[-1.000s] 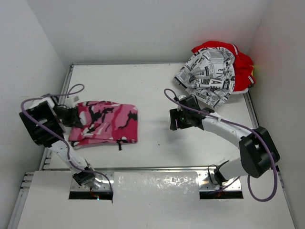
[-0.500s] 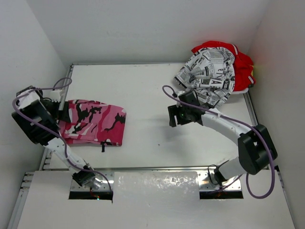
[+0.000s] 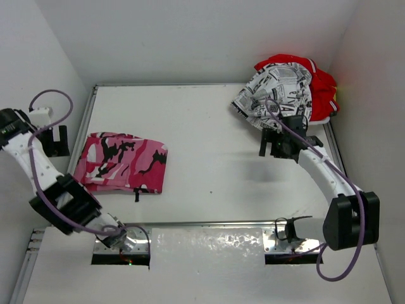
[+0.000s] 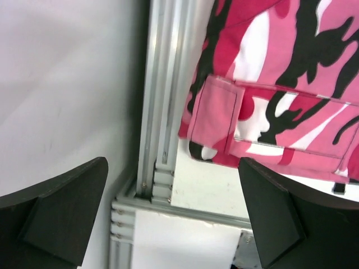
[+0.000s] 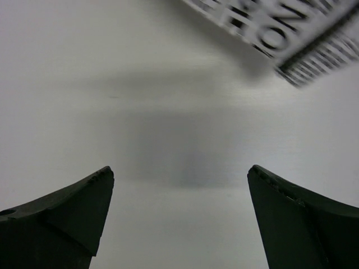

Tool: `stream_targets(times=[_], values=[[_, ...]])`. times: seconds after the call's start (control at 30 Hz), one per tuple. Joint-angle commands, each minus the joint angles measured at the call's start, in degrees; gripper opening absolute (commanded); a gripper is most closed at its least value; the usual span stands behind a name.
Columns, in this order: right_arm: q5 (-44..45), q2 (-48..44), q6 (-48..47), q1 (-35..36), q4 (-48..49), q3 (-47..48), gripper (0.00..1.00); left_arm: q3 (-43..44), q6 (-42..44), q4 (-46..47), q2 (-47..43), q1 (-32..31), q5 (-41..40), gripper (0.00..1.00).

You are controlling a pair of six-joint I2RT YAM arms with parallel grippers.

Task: Fold and stack the trousers
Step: Neatly place the folded trousers to the corner

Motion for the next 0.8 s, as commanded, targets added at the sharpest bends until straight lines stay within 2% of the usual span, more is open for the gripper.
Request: stream_targets(times=[0.0,0.1,0.27,0.43,0.77], values=[[6.6,-1.0,2.0,-2.9,-5.1,-2.9,0.99,-9.6,-6.6,8.6,-7.7,0.3,-5.5,1.0],[8.8,-1.4,1.9,-2.9,-4.9,-5.0,0.99,-15.9,-8.2,12.4,-12.0,0.3,-9.1,1.0],[9.4,-3.2,1.3,-2.8,-2.9,-6.3,0.99,-21.8,-10.0,14.7,-14.1,0.2,-13.2,1.0],[10.1,-3.9,-1.0,-2.9,-2.8,-6.4,0.99,-25.1,-12.0,16.0,-16.4,0.3,-12.8,1.0],[6.5,-3.6,1.1,-2.9,-1.1,-7.5,0.99,-28.3,-12.2,16.2,-19.9,0.3,-13.9,1.0]])
